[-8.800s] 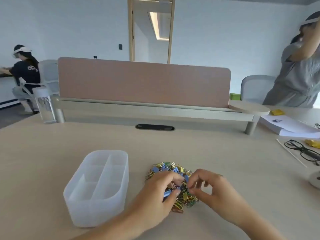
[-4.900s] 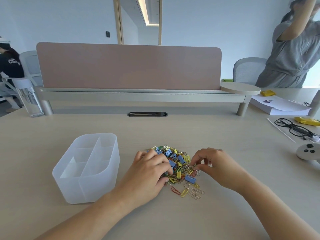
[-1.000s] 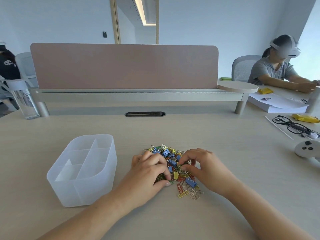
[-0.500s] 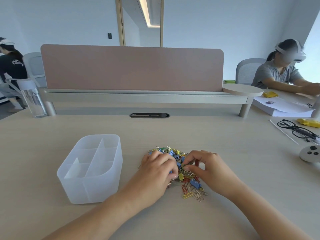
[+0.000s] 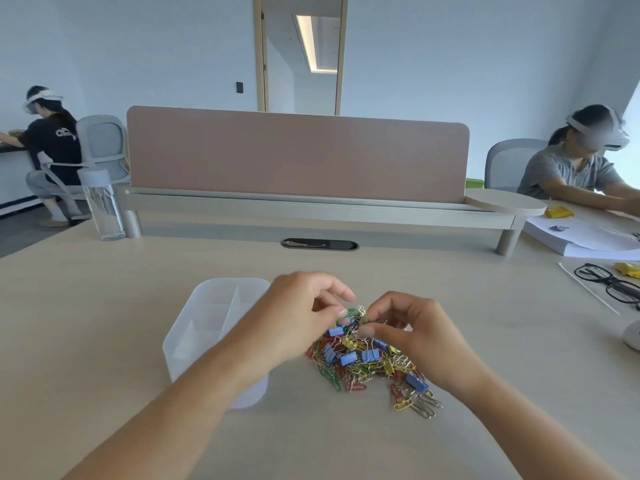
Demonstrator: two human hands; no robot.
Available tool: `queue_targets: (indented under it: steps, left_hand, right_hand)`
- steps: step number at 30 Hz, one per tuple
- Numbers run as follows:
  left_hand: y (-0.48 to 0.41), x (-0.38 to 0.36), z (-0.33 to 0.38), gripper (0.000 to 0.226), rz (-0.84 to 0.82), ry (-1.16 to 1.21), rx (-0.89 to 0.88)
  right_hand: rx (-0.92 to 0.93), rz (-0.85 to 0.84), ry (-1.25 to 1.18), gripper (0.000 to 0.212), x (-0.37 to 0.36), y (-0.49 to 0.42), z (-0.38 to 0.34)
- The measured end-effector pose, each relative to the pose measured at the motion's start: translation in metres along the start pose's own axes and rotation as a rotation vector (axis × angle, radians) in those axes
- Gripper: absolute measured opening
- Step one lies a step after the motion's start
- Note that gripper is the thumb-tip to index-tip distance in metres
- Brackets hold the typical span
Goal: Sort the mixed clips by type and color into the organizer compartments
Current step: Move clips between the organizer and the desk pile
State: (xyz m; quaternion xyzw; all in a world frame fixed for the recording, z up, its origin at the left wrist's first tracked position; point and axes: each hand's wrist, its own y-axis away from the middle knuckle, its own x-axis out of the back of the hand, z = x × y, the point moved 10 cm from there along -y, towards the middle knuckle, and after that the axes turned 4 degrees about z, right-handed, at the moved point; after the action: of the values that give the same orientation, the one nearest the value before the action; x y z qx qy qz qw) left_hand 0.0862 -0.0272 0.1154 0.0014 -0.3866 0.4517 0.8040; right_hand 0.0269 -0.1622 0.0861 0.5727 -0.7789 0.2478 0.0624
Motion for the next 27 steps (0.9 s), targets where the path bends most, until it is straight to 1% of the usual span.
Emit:
queue_targets:
  steps: [3,5,7,11,14,18,21,24,27]
  left_hand:
    - [-0.002,0.028,-0.017,0.016,-0.047,-0.041,0.09]
    - [0.001,0.045,-0.031,0.017,-0.079,-0.04,0.149]
    - [0.008,0.064,-0.048,0.018,-0.088,-0.037,0.214]
    - [0.025,0.083,-0.068,0.015,-0.182,-0.057,0.344]
    - [0.032,0.09,-0.08,0.012,-0.216,-0.15,0.402]
    - [0.036,0.087,-0.092,0.009,-0.259,-0.244,0.443]
    - [0.037,0.085,-0.091,0.004,-0.267,-0.212,0.443]
    - [0.037,0.084,-0.089,0.004,-0.263,-0.186,0.441]
    - [0.034,0.087,-0.086,0.004,-0.206,-0.182,0.429]
  right_hand:
    - [-0.002,-0.027,-0.085,0.012,-0.02,-0.007,-0.016]
    - [0.007,-0.047,-0.101,0.01,-0.038,-0.012,-0.027]
    - [0.033,-0.074,-0.067,0.009,-0.06,-0.017,-0.037]
    - [0.091,-0.105,-0.004,0.009,-0.094,-0.02,-0.052]
    - [0.141,-0.133,0.055,0.007,-0.115,-0.023,-0.059]
    - [0.224,-0.138,0.342,0.009,-0.127,-0.028,-0.059]
    - [0.223,-0.151,0.362,0.01,-0.126,-0.03,-0.059]
    - [0.252,-0.177,0.354,0.015,-0.128,-0.031,-0.063]
    - [0.273,-0.214,0.323,0.018,-0.13,-0.029,-0.065]
